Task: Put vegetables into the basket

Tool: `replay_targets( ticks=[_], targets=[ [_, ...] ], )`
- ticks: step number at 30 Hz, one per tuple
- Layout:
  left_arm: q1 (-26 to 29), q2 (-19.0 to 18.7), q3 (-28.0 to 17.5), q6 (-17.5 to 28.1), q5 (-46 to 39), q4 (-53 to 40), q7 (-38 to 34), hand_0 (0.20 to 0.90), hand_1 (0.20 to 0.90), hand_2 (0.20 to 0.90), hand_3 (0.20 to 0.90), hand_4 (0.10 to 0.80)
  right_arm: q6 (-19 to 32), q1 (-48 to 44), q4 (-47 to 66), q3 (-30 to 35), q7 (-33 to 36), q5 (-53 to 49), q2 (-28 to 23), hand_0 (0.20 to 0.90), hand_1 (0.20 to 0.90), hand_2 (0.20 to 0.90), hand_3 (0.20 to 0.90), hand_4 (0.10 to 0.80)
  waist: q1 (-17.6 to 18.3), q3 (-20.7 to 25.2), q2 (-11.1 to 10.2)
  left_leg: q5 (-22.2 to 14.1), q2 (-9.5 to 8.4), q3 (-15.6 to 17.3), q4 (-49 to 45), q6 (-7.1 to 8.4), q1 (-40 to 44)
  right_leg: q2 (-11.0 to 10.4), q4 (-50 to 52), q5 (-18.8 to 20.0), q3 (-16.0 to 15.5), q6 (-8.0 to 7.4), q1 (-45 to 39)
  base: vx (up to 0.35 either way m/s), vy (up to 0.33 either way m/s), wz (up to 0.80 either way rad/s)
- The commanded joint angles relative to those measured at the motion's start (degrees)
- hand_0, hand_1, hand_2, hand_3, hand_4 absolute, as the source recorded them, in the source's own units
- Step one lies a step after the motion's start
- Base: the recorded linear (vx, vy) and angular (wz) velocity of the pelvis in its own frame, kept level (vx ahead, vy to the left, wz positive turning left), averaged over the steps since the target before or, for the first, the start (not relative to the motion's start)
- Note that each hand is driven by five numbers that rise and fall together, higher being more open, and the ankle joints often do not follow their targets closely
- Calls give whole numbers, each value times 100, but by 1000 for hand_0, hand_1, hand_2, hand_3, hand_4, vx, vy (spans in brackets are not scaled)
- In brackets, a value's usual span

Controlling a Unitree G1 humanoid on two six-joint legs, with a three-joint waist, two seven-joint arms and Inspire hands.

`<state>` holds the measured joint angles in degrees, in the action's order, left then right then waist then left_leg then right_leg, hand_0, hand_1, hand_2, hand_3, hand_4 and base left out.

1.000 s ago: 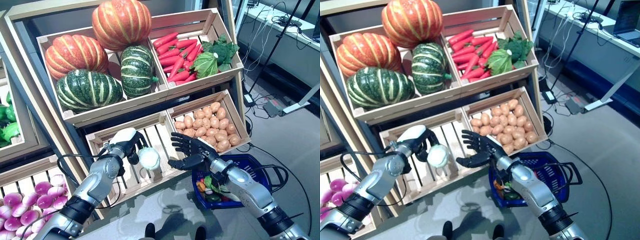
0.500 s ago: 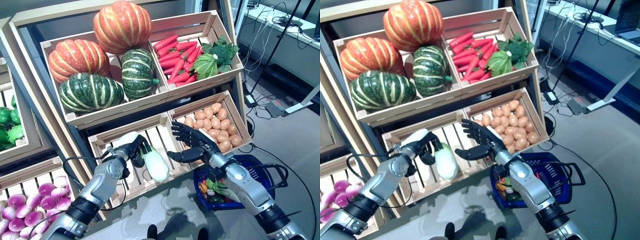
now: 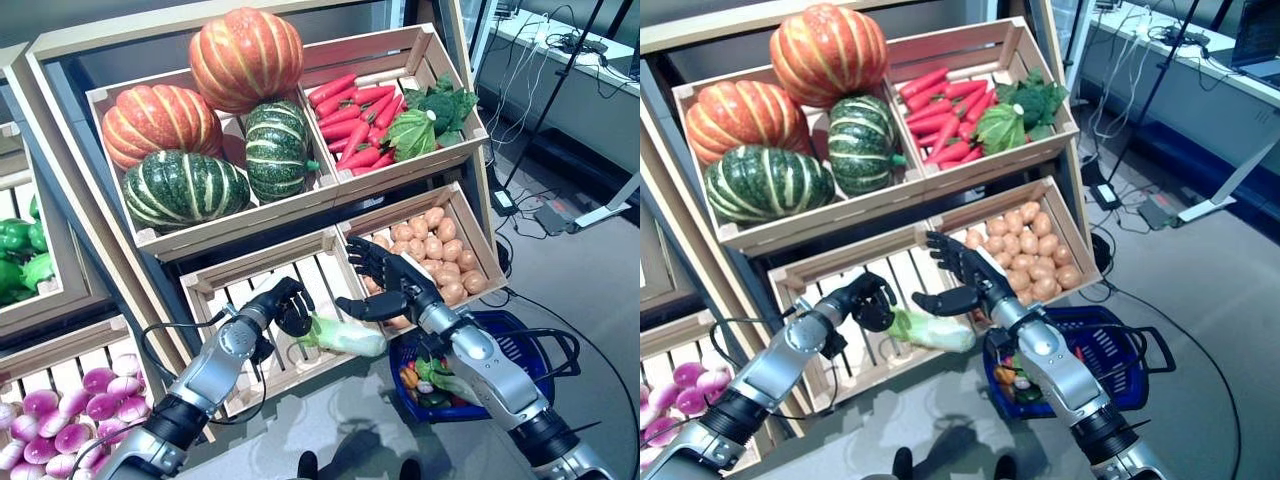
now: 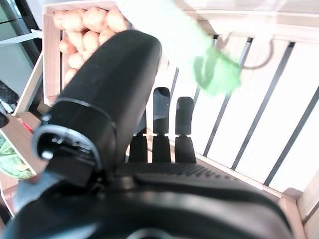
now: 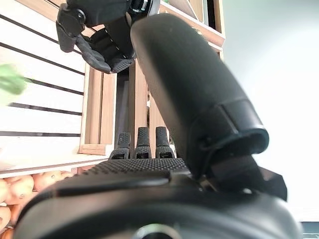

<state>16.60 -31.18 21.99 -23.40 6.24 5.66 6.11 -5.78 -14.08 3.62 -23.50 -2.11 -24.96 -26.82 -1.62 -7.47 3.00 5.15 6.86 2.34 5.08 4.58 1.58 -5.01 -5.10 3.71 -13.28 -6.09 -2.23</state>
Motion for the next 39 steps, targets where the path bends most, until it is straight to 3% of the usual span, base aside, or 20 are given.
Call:
replay_targets(
  ticks=[1, 12, 18, 19, 20, 33, 39],
  targets=[
    [781, -110, -330, 243, -72, 238, -344, 300, 300, 300, 300, 400, 999, -597, 508, 51, 281, 100, 130, 900, 900, 900, 900, 800, -13, 386, -329, -382, -115, -94, -8, 15, 100, -193, 10, -148, 151, -172, -179, 0, 0, 0],
    [761, -113, -422, 296, -36, 295, -523, 300, 300, 300, 300, 400, 1137, -532, 475, 130, 440, 102, 111, 900, 900, 900, 900, 800, -22, 378, -324, -380, -126, -115, -8, 7, 100, -208, 10, -145, 144, -170, -188, 0, 0, 0],
    [745, -159, -455, 846, 4, 141, -532, 300, 300, 300, 300, 400, 1288, -436, 595, 253, 522, 62, 125, 900, 900, 900, 900, 800, 0, 372, -325, -393, -120, -91, -8, 3, 114, -211, 10, -150, 163, -175, -193, 0, 0, 0],
    [710, -168, -485, 946, 85, 43, -471, 801, 801, 801, 801, 734, 1337, -400, 609, 278, 543, 41, 102, 900, 900, 900, 900, 800, -5, 367, -327, -389, -112, -81, -8, 8, 110, -213, 10, -143, 158, -171, -188, 0, 0, 0],
    [687, -181, -505, 994, 145, -20, -454, 900, 900, 900, 900, 800, 1362, -380, 600, 287, 550, 31, 95, 900, 900, 900, 900, 800, -4, 365, -326, -390, -107, -74, -8, 10, 109, -214, 10, -140, 158, -170, -187, 0, 0, 0],
    [251, -974, -751, 1971, 1440, -554, -351, 900, 900, 900, 900, 800, 1491, 731, 676, 931, 864, -430, -97, 900, 900, 900, 900, 800, 228, 170, -266, -394, -119, 76, -8, -8, 48, -189, 10, -142, 280, -181, -90, 7, 0, -2],
    [325, -1418, -754, 1987, 1822, -536, -717, 900, 900, 900, 900, 800, 1702, 892, 111, 1355, 1239, -412, -310, 900, 900, 900, 900, 800, 452, -421, -162, -272, -100, 115, -13, 12, -297, -131, 347, -269, 434, -104, 437, -161, 38, -5]
  ],
)
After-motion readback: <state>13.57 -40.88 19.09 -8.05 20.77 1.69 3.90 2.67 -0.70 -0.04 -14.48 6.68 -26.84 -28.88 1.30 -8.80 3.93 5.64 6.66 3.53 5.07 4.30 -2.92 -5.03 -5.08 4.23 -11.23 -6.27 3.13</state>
